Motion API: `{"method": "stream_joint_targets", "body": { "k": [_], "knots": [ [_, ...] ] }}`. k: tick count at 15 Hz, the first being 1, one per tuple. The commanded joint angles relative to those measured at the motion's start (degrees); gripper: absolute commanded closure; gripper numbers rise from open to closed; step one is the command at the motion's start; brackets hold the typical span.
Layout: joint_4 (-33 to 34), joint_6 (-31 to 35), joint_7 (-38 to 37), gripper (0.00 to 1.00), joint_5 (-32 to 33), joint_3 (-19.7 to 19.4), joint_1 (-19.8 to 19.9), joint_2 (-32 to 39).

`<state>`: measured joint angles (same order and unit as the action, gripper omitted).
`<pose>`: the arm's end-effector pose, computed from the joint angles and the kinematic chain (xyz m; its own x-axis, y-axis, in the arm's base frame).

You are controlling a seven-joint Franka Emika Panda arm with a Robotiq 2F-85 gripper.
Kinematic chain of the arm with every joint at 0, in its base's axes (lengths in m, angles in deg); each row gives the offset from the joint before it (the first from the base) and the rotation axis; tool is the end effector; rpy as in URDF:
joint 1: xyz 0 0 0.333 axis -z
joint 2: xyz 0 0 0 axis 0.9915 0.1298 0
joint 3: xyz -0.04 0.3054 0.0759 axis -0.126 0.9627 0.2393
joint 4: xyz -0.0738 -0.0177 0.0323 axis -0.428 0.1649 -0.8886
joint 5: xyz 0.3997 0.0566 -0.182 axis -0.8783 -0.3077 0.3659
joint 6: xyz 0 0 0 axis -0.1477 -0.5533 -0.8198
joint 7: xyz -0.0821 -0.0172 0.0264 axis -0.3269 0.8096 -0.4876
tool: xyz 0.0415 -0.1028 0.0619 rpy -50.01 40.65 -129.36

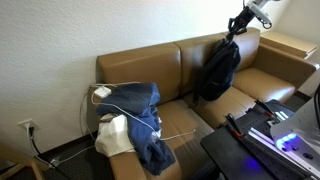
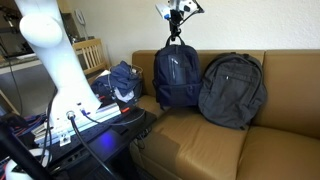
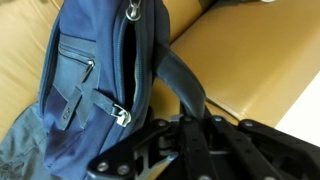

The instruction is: Put the left bag in front of the right bag

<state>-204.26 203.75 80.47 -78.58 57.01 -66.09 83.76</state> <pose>0.5556 -0.2295 0.3104 0.8483 -0.5251 -0.0682 -0.4981 -0.7476 -0.4394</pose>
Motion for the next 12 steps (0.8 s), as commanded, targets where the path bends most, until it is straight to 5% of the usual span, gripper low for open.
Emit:
{"method": "stream_joint_targets", "body": {
  "k": [1,7,12],
  "knots": [
    [3.6,-14.8,2.0,0.98,5.3,-3.2,1.8,-6.5],
    [12.0,-37.0,5.6,0.98,5.7,-9.3,4.1,-6.6],
    [19.1,-45.1,1.4,0.98,-3.3,-14.8,8.5,-5.6]
  ]
}}
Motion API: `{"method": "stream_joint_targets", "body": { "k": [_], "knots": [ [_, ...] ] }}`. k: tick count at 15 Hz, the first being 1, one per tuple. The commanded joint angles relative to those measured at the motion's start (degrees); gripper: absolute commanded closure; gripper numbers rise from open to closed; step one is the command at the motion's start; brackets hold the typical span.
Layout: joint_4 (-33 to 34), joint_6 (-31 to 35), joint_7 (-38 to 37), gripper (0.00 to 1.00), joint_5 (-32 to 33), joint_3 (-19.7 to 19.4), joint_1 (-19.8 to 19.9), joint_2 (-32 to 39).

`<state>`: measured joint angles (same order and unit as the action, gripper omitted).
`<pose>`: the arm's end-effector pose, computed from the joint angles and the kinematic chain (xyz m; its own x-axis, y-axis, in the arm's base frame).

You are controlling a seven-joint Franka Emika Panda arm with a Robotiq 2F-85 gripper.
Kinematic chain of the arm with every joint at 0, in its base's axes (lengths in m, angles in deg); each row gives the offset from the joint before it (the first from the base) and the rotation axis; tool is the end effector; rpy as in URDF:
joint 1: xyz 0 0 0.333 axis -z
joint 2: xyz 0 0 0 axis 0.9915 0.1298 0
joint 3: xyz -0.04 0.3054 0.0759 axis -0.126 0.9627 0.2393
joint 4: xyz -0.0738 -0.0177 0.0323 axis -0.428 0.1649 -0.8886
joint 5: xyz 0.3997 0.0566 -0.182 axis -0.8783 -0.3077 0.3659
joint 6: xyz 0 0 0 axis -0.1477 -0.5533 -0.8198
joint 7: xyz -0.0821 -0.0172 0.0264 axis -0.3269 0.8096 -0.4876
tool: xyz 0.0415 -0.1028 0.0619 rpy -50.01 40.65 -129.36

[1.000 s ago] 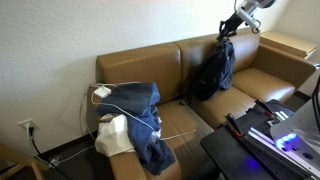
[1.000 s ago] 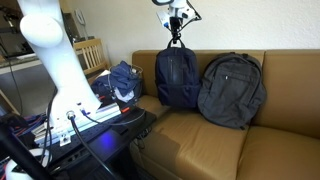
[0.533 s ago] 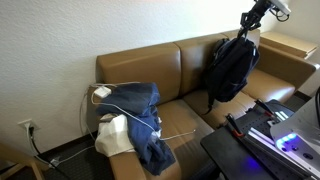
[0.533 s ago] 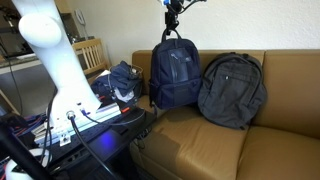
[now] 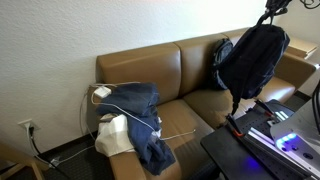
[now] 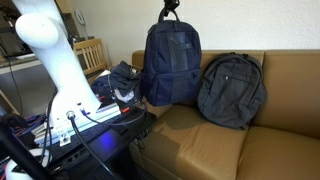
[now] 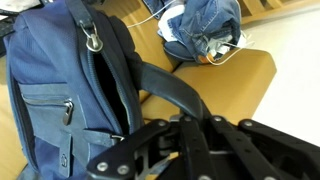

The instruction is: Put the left bag in front of the right bag

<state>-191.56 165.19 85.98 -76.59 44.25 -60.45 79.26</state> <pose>0.4552 -0.3395 0.4378 0.8703 -0.4089 -0.2747 -0.4893 -0.6538 -0.5771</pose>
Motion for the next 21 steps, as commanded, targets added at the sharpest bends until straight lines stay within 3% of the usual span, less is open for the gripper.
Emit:
{"method": "stream_joint_targets", "body": {
  "k": [1,6,9,12,15,21],
  "knots": [
    [7.8,-6.5,-6.3,0.98,-6.1,-3.1,3.8,-0.8],
    [18.5,-4.4,-20.7,0.98,-3.8,-5.9,5.9,1.5],
    [24.7,-1.6,-30.4,0.98,-1.1,-5.4,5.2,3.6],
    [27.2,5.8,-38.6,0.98,3.7,-3.7,3.7,8.5],
    [25.7,15.4,-45.4,0.98,8.8,-1.8,2.2,17.3],
    [30.6,24.3,-60.2,0.98,14.0,-0.1,1.3,38.2]
  ]
}}
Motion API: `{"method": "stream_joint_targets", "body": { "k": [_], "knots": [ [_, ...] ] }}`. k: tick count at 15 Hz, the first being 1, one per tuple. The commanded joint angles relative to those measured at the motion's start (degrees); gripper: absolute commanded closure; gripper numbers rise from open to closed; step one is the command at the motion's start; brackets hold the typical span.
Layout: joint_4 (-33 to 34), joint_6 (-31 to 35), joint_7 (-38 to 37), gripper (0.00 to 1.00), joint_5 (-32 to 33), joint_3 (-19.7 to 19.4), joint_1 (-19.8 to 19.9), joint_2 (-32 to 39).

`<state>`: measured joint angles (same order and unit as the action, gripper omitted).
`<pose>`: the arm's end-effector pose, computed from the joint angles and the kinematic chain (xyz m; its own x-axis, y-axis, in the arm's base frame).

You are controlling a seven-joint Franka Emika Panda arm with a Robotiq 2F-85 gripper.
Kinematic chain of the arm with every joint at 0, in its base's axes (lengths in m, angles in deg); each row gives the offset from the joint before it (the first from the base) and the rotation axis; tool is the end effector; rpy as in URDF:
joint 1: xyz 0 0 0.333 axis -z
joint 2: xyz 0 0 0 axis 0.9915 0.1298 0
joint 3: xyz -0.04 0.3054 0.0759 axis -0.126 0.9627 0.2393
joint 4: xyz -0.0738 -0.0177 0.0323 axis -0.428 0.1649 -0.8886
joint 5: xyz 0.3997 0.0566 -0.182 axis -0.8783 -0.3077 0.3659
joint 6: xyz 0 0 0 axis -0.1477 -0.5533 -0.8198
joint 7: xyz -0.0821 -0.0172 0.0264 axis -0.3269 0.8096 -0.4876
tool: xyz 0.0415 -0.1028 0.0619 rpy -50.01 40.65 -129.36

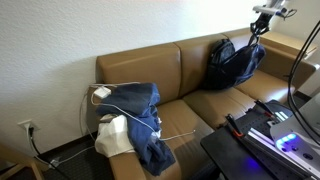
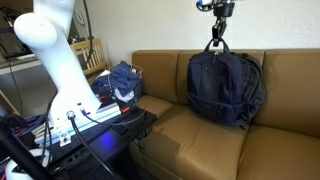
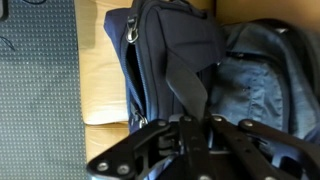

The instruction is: Put the left bag in front of the right bag

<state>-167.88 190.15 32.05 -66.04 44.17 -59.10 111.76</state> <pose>0.5674 -0.4742 0.2872 0.0542 -0.9832 -0.1745 -0.9984 -0.0559 0.0048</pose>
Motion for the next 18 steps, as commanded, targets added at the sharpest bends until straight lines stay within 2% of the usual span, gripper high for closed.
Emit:
{"method": "stream_joint_targets", "body": {
  "k": [1,5,7,8,11,14,16,17,18],
  "knots": [
    [8.4,-0.8,-8.3,0.98,4.9,-0.1,-0.5,8.1],
    [14.1,-1.2,-13.1,0.98,10.1,0.1,-1.7,11.1],
    [15.4,-4.5,-14.3,0.98,14.1,-0.4,-2.9,10.0],
    [13.3,-5.3,-13.5,0.98,15.0,-1.9,-4.3,7.7],
    [9.1,-5.1,-11.5,0.98,17.2,-3.5,-4.8,2.9],
    [8.4,-6.2,-8.1,0.98,17.9,-4.9,-4.6,0.4],
    [11.6,-10.2,-5.3,0.98,17.6,-4.8,-4.1,1.7],
    [14.7,-14.7,-4.7,0.98,19.1,-2.4,-2.3,2.9],
    [16.8,-18.8,-3.1,0.98,19.5,-1.6,-2.2,4.1]
  ]
}}
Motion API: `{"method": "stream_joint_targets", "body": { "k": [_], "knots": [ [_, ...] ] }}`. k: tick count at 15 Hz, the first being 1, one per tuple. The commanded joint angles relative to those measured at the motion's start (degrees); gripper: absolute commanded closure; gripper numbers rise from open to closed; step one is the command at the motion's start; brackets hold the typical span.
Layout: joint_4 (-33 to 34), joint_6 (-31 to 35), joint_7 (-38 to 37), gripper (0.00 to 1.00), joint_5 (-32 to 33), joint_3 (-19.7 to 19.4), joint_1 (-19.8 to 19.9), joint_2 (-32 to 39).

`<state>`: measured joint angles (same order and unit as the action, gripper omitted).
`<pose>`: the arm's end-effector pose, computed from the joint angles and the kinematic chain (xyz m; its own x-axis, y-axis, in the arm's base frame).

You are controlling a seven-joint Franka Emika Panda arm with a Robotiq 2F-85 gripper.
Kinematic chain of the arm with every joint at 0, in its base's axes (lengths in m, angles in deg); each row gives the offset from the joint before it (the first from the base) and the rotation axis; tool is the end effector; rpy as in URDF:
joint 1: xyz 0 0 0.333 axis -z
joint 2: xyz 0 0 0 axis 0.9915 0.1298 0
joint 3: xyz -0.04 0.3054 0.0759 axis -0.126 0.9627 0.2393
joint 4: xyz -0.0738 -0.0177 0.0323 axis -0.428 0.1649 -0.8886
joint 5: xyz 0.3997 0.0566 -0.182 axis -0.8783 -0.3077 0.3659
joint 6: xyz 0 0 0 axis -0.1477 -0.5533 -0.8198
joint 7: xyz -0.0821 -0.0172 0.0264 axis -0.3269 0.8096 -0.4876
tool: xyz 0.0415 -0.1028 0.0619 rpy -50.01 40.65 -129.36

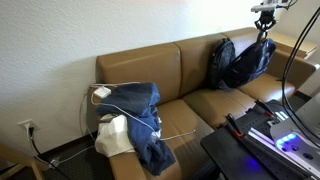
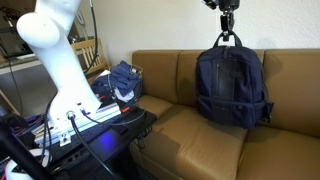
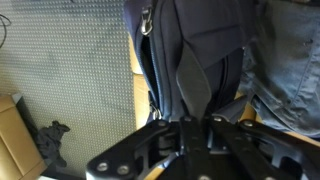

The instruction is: Put the left bag in front of the right bag

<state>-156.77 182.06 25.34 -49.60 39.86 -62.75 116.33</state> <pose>0.5825 -0.4898 0.3274 0.0753 -0.9964 0.0398 -0.9619 -0.0620 0.2664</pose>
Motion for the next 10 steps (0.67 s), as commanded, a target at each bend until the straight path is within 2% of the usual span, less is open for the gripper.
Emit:
{"method": "stream_joint_targets", "body": {
  "k": [1,5,10],
  "knots": [
    [7.1,-14.1,4.2,0.98,4.2,3.1,1.0,0.6],
    [13.4,-26.7,5.1,0.98,9.5,3.9,0.7,5.5],
    [25.0,-36.7,0.8,0.98,9.6,1.7,2.2,15.0]
  ]
}}
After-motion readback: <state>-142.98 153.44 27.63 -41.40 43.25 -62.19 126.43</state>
